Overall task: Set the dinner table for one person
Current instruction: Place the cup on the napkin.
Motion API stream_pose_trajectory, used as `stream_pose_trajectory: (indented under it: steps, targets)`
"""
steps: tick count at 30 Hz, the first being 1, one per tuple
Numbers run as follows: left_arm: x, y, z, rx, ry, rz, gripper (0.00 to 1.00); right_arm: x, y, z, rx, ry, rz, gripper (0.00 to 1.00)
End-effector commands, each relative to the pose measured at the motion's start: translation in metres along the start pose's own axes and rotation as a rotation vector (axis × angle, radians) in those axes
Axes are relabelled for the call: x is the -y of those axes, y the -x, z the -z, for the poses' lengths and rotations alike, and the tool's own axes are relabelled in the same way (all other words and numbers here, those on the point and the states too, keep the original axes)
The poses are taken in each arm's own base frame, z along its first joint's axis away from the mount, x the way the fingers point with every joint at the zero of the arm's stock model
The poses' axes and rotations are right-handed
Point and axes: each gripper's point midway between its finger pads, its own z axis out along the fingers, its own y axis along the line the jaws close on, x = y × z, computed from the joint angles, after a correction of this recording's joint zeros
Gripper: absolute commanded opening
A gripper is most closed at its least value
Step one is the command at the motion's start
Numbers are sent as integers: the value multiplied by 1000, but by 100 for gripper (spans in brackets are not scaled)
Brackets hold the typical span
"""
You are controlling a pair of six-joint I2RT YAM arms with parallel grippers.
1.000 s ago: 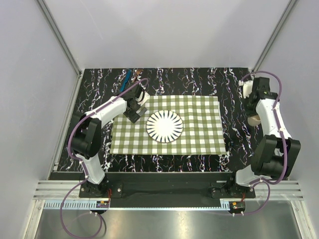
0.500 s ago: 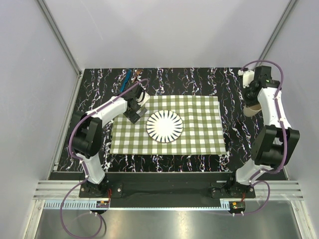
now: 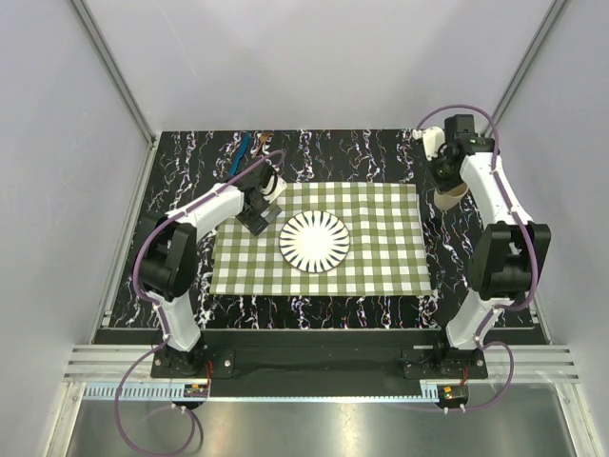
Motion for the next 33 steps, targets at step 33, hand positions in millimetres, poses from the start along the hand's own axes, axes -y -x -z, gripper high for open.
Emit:
stream_pose_trajectory:
  steps: [33]
  targets:
    - [-11,15,2,37,29,30,99,-97,57,-29,3,278,158,0]
